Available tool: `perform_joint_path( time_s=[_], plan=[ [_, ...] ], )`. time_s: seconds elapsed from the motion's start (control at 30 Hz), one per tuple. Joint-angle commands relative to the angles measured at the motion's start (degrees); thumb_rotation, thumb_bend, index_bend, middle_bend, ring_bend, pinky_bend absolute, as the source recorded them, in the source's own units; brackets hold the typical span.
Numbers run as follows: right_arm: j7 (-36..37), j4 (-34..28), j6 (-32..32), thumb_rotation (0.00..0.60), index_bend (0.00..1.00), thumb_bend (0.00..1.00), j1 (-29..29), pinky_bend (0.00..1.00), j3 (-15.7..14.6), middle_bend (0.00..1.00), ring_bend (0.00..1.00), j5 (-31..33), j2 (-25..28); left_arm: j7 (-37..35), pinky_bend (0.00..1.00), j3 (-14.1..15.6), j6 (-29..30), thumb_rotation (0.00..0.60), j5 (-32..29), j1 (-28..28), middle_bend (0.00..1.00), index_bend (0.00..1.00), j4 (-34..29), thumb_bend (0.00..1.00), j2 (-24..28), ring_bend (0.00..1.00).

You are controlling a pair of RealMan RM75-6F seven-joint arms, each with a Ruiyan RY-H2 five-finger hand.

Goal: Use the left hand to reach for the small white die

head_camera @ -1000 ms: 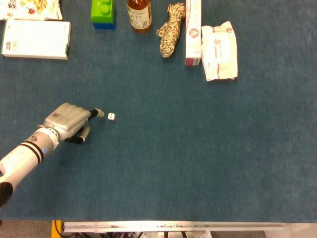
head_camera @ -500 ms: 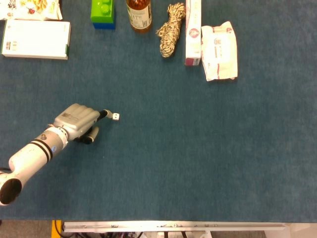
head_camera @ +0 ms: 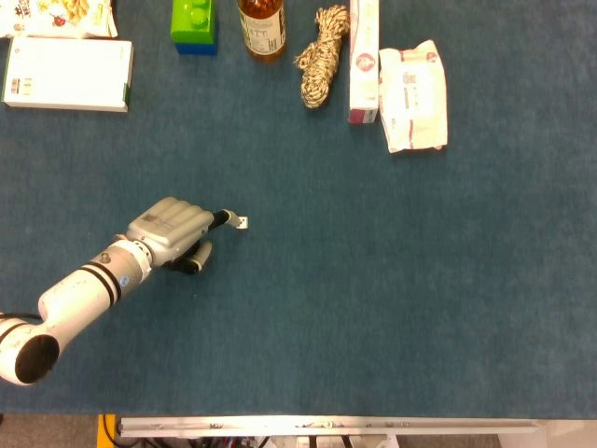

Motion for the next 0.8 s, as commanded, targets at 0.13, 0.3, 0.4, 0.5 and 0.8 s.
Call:
perform_joint_path(
  time_s=[0.13,0.3,0.4,0.5,0.8],
  plan=[
    [-0.05,0.01,-0.13,0.600,0.24,0.29,0.11,0.17,-0.03,0.34,0.19,-0.15,0.03,-0.53,1.00,-0.15,2.60,0.600,0.47,0.93,1.00,0.17,-0.36,0.67,0.60,1.00],
    [-0.60,-0.52,-0.40,0.600,0.24,0.29,0.45,0.17,0.11,0.34,0.19,-0.32,0.48,-2.03,0.99,-0.09,9.62,0.600,2.66,4.85,0.92,0.13,-0.96,0.67,2.40,0.93],
    [-1.21,-1.12,-0.60,0.600,0.24,0.29,0.69,0.17,0.18,0.34,0.19,-0.42,0.84,-2.82,0.92,0.44,16.24,0.600,5.04,8.79,0.81,0.12,-1.49,0.66,3.52,0.80],
    [-2.07,-1.64,-1.18,0.600,0.24,0.29,0.98,0.17,0.17,0.34,0.20,-0.33,1.15,-2.62,0.85,1.22,22.30,0.600,6.97,12.51,0.69,0.11,-1.50,0.64,4.03,0.67],
    [-4.82,-4.04,-4.64,0.600,0.24,0.29,2.12,0.17,-0.33,0.32,0.20,0.69,1.99,-4.87,0.40,1.35,42.65,0.600,12.55,24.85,0.30,0.10,1.57,0.43,2.49,0.27]
  ],
)
